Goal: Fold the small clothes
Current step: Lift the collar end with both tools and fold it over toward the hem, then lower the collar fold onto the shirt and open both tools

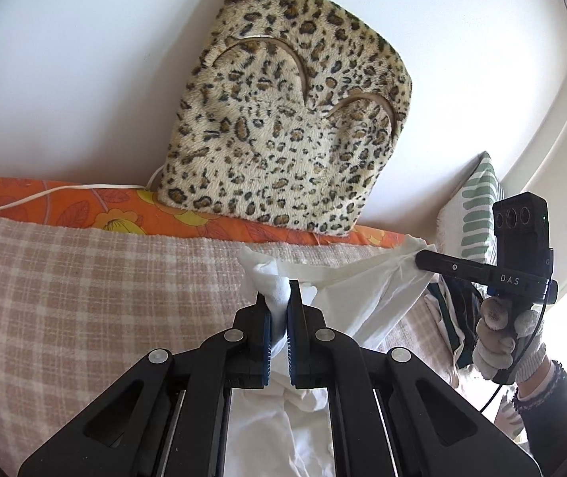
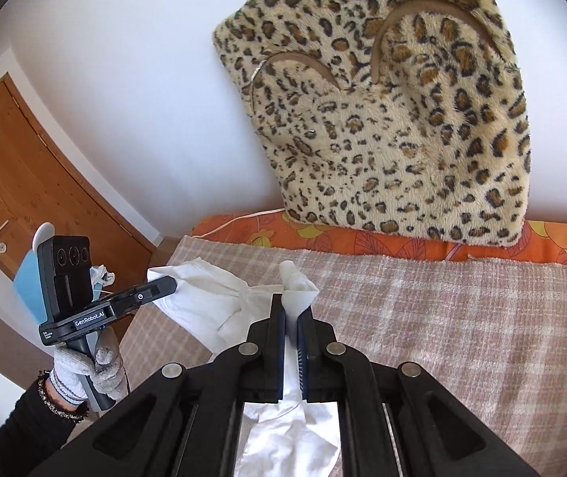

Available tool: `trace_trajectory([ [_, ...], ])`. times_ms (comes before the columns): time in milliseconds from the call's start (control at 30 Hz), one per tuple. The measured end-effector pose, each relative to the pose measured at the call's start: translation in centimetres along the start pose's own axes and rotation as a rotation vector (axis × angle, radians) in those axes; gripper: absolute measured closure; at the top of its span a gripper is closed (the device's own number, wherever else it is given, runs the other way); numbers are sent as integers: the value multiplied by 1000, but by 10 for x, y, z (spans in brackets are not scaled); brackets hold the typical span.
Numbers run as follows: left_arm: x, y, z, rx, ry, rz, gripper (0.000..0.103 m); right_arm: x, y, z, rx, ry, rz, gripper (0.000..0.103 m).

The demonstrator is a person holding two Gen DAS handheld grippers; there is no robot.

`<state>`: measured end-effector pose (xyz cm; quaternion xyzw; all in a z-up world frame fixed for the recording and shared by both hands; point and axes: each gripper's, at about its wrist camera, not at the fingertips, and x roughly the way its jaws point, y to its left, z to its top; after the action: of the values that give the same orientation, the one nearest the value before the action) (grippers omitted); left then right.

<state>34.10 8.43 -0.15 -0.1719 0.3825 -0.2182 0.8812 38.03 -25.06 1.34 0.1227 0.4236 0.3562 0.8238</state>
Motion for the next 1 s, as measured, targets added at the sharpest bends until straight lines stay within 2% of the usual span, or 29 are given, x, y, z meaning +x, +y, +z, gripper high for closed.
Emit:
trace_trajectory([
  [200, -38, -20, -30, -9, -26, -13, 98, -34, 26, -34, -28, -8, -9, 100],
  [533, -73, -38, -102, 30, -3, 6, 98, -64, 59, -105, -57, 6, -29, 100],
  [767, -88, -49, -153, 85, 51, 15, 98, -72, 79, -164, -64, 18, -35, 100],
  [867, -89, -53, -176, 138, 83, 39, 98, -73, 89, -190, -81, 37, -46, 100],
  [1000, -84, -48, -199, 159, 127, 63, 98, -74, 99, -216, -106, 42, -76, 100],
])
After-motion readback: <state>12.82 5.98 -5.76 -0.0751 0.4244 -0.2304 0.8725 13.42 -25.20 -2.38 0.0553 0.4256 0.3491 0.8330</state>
